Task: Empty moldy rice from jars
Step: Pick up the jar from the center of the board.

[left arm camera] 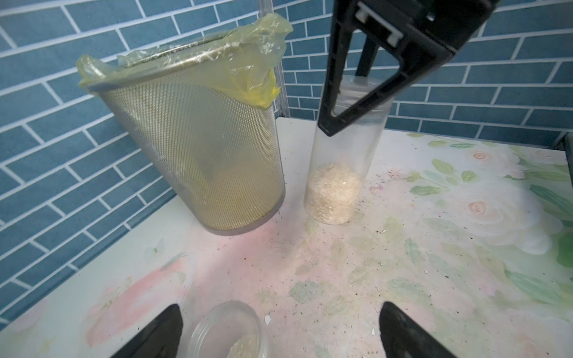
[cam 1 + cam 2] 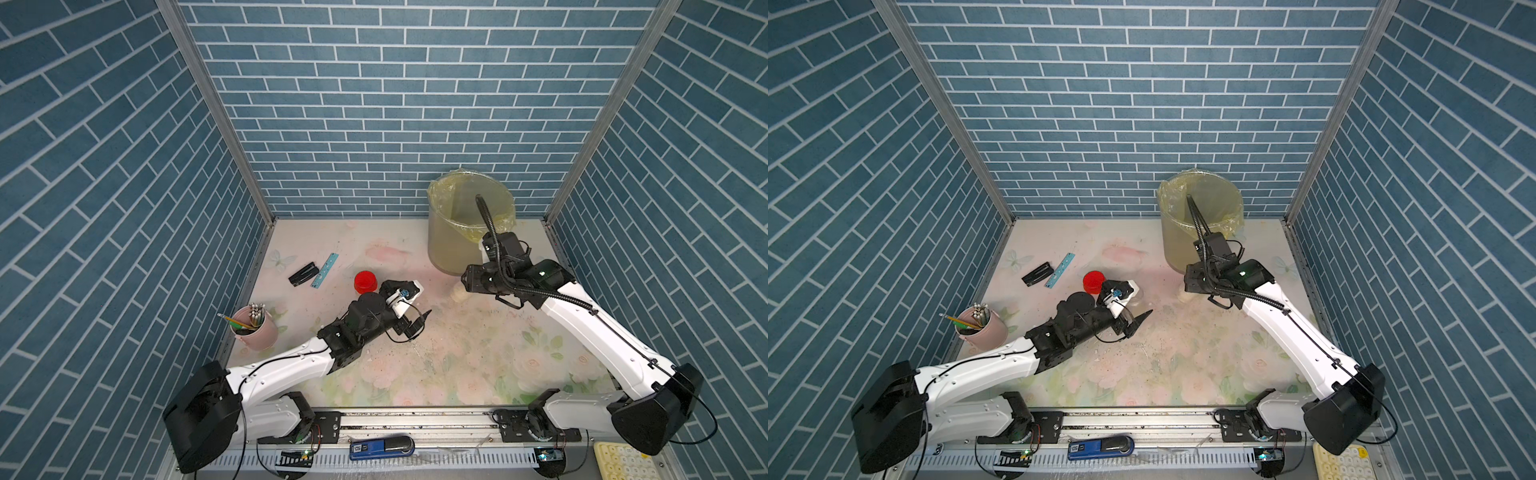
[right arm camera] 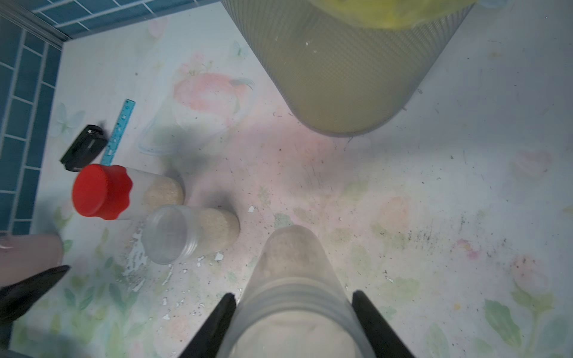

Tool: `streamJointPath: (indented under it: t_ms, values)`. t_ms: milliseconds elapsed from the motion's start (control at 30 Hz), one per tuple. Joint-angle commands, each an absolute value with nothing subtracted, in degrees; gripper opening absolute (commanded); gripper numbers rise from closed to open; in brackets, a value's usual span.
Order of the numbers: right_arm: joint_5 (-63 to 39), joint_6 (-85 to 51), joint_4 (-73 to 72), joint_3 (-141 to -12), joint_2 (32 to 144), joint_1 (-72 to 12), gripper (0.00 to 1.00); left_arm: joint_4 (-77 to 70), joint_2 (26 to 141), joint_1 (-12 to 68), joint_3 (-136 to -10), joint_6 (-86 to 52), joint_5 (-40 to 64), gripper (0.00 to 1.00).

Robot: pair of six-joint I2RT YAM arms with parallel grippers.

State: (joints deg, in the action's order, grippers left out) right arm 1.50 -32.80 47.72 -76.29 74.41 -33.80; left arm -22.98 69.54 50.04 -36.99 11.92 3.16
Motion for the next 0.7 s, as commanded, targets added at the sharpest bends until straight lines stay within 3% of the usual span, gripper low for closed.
streamJointPath:
  t_ms: [0, 233, 667]
  values:
    - [-10.5, -29.4, 52.3, -81.9, 76.9, -32.2, 0.24, -24.7, 72.7, 50.5, -40.5, 15.9, 6.1, 1.00]
    - [-21.5, -28.9, 52.5, -87.1, 79.8, -30.5, 0.24, -23.2, 79.6, 50.4, -48.0, 19.1, 9.0, 1.00]
    - [-24.9, -29.8, 51.7, -87.3, 78.6, -29.6, 0.23, -25.3, 83.9, 50.2, -49.8, 18.8, 11.2, 0.99]
